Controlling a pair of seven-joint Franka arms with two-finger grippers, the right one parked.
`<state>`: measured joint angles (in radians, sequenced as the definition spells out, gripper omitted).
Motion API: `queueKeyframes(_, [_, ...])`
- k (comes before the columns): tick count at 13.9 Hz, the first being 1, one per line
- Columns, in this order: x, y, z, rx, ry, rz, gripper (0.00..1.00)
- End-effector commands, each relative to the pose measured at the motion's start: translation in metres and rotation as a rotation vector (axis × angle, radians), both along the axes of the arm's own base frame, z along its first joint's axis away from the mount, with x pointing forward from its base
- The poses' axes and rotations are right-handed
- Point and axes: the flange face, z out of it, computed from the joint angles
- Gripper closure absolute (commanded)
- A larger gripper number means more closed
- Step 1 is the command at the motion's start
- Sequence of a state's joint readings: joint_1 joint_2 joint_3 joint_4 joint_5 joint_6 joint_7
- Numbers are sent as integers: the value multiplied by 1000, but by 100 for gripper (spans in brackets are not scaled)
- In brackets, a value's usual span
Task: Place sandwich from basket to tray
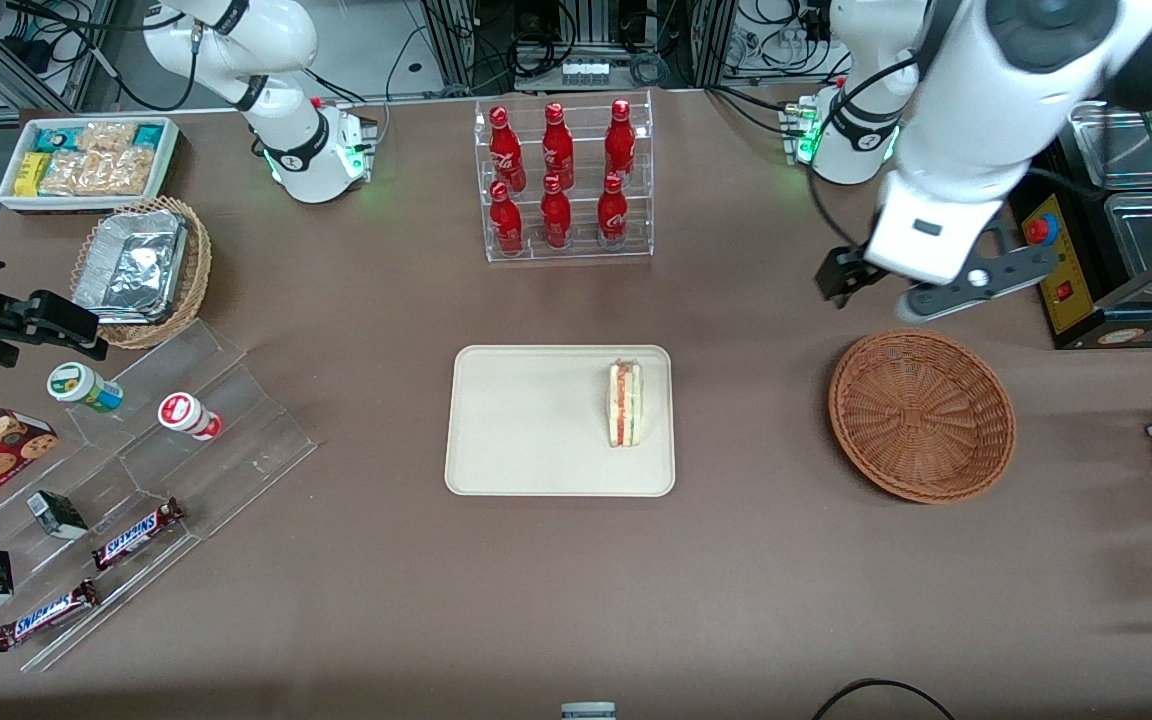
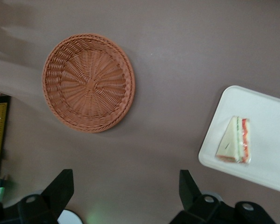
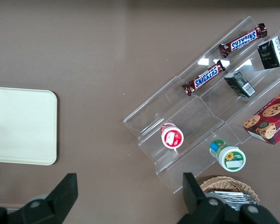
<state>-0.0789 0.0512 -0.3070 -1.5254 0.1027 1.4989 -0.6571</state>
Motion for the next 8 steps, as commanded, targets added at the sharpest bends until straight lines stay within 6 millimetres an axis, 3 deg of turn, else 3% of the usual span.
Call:
queueKeyframes(1, [-10, 44, 17, -44, 21, -26, 0])
queueKeyframes(6, [-38, 134, 38, -116, 31, -129, 0])
queueKeyframes(8, [-48, 152, 37, -127, 39, -175, 0])
